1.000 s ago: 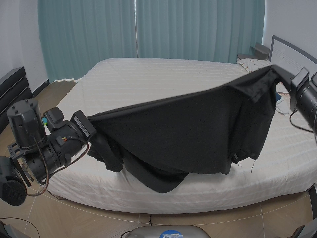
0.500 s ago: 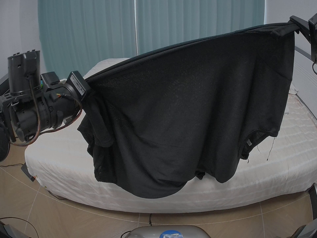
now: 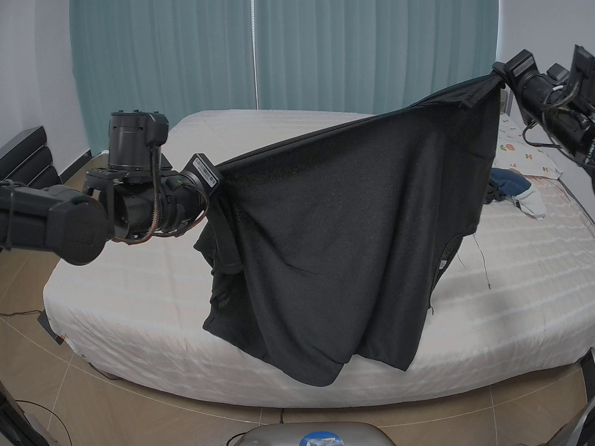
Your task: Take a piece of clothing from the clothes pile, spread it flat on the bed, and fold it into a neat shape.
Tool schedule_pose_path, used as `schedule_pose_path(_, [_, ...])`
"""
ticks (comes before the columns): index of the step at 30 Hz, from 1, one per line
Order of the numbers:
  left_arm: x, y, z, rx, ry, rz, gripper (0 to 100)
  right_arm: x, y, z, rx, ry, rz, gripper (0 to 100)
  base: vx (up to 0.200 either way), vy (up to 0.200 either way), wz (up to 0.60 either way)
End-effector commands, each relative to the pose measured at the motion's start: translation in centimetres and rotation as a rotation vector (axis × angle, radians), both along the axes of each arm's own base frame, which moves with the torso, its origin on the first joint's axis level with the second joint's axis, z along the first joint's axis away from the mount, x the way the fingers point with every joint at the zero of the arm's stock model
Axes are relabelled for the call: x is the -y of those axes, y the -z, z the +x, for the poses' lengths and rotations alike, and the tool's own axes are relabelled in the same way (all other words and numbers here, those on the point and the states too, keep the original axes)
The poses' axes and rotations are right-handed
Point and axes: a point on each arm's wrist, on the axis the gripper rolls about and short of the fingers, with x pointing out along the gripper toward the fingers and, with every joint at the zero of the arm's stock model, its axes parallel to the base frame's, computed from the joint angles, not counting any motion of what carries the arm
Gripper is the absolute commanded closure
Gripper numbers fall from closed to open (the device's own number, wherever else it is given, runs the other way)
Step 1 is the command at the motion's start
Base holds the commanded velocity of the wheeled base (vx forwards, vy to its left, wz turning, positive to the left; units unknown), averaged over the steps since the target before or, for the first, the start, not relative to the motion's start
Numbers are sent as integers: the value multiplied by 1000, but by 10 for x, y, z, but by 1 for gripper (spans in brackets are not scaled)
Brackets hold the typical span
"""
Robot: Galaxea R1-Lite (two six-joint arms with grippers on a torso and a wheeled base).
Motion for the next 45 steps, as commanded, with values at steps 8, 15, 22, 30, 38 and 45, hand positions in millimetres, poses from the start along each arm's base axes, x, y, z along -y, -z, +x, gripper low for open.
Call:
schedule_pose_path(8, [14, 83, 92, -136, -47, 35, 100, -26, 110, 119, -121, 9, -29, 100, 200, 0, 0])
schedule_pose_path(15, [22, 132, 121, -220, -65, 3, 100, -44, 182, 155, -164, 21, -39, 100, 200, 0, 0])
schedule_pose_path(22, [28, 167, 137, -283, -107, -51, 100, -48, 244, 175, -216, 76, -64, 100, 0, 0, 0])
schedule_pose_path(30, [24, 187, 145, -291, -133, -55, 100, -57, 288, 182, -290, 85, -88, 100, 0, 0, 0])
schedule_pose_path(38, [24, 204, 147, -318, -137, -41, 0, -59, 330, 182, -380, 74, -162, 0, 0, 0, 0])
schedule_pose_path(45, [5, 195, 155, -276, -261, -50, 0, -25, 308, 176, -386, 132, -167, 0, 0, 0, 0])
